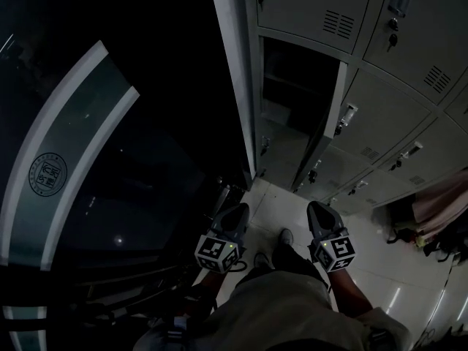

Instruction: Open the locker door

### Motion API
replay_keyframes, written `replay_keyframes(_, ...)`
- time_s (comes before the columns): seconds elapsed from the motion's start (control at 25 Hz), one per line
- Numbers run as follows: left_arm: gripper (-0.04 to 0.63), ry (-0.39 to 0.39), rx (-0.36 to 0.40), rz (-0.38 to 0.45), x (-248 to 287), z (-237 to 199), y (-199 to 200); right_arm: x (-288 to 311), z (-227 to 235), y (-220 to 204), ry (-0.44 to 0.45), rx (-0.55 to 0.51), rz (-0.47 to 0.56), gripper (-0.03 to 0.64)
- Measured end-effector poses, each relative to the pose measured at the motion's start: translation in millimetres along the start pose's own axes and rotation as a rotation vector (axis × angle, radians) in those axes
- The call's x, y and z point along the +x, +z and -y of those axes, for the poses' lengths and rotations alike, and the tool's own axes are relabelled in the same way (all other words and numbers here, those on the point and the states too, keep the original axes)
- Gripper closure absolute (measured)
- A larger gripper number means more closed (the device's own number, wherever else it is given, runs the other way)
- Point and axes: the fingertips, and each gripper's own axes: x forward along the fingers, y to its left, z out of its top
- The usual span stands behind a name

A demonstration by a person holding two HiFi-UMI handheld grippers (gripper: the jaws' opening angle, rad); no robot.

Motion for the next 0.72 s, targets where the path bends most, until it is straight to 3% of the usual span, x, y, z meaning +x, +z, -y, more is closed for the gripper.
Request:
replay_keyframes(0.32,0.580,-0.026,0.038,0.012,-22.9,31.0,13.1,-36.1,-14.8,-1.6,-0.013,0.022,0.028,0.595)
replay_keyframes(0.72,0.580,-0.026,0.102,0.037,-39.6,65.3,33.5,-89.5,-19.3,44.0,-0.058,-0.052,0.147,0.595)
